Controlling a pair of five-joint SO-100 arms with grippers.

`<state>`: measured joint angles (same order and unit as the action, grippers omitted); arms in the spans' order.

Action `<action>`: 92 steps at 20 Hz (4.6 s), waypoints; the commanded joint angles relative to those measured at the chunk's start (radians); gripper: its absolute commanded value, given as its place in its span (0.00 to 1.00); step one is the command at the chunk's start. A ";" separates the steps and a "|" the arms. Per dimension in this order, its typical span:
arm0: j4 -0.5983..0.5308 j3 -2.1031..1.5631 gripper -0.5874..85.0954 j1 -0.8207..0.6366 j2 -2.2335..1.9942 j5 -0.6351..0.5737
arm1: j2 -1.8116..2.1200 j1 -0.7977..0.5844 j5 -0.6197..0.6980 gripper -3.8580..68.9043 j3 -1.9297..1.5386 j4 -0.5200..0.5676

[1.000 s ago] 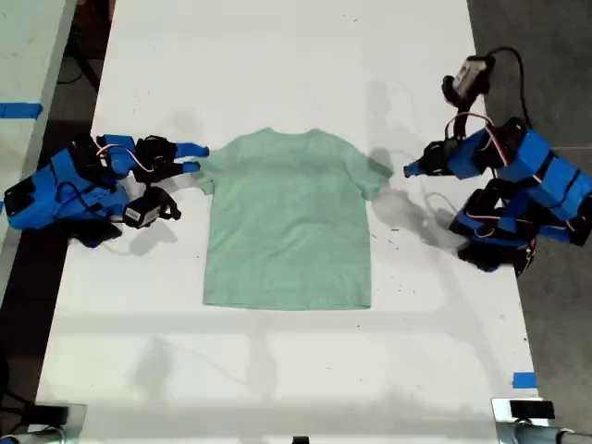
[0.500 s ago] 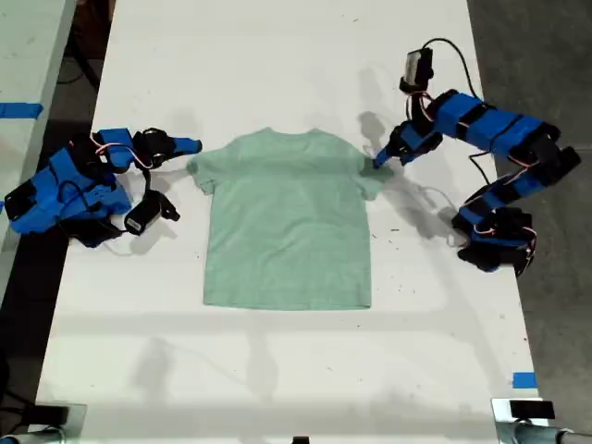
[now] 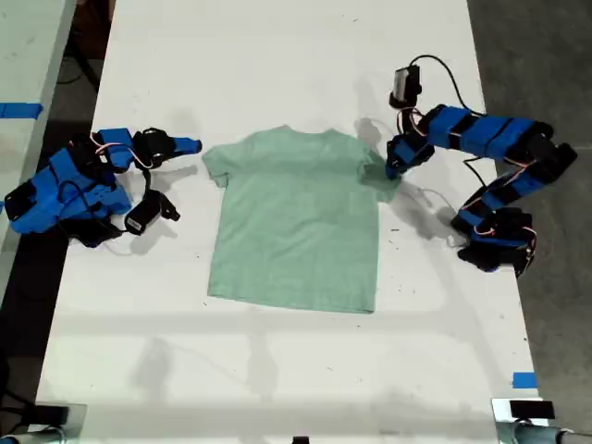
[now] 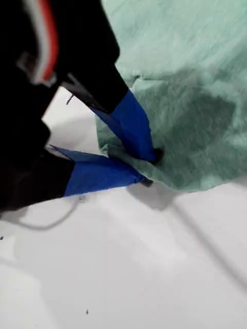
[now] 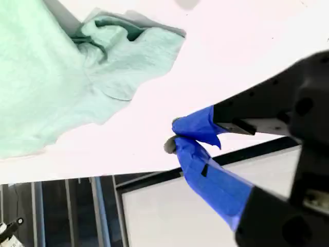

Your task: Fold t shirt

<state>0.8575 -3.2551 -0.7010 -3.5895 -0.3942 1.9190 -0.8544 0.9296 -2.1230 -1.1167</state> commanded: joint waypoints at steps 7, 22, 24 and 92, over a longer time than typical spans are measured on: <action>-0.015 -0.035 0.00 -0.006 -0.008 0.006 | 0.008 0.410 -0.178 0.07 0.515 -0.204; -0.012 -0.035 0.00 -0.003 -0.008 0.006 | -0.348 0.512 -0.190 0.50 1.058 -0.465; -0.012 -0.035 0.00 -0.003 -0.008 0.006 | -0.161 0.474 -0.195 0.47 0.913 -0.512; -0.123 -0.037 0.00 -0.178 -0.008 -0.118 | 1.589 0.379 -0.267 0.09 -0.960 -0.193</action>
<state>0.7317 -3.2551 -0.8667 -3.5895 -0.5338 3.4975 -0.4663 0.6765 -3.0388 -1.2962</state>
